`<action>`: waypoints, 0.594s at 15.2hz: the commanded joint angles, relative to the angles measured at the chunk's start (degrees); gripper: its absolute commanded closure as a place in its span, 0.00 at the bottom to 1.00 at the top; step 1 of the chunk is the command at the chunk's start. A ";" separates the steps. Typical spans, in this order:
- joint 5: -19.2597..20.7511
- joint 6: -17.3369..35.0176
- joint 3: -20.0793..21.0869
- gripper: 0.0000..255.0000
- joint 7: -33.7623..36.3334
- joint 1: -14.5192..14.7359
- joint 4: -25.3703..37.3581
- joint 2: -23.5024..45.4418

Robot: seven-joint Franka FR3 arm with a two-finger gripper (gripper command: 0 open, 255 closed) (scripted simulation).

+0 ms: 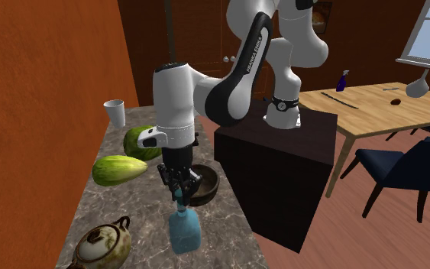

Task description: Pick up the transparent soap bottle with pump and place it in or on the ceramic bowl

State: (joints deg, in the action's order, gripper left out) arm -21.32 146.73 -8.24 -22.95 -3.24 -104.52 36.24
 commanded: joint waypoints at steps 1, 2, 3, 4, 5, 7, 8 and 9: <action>0.00 0.01 0.00 1.00 0.00 0.00 0.00 0.01; 0.20 -0.47 -0.17 1.00 0.19 0.12 -0.10 -0.58; 0.40 -0.95 -0.35 1.00 0.39 0.24 -0.20 -1.16; 0.60 -1.44 -0.52 1.00 0.59 0.36 -0.26 -1.72; 0.80 -1.94 -0.69 1.00 0.79 0.47 -0.33 -2.28; 1.22 -2.94 -1.02 1.00 1.19 0.69 -0.41 -3.39; 1.43 -3.45 -1.18 1.00 1.39 0.80 -0.44 -3.93; 1.65 -3.97 -1.34 1.00 1.60 0.90 -0.45 -4.47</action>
State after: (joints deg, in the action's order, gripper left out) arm -19.90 143.34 -9.40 -21.54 -2.42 -104.95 32.39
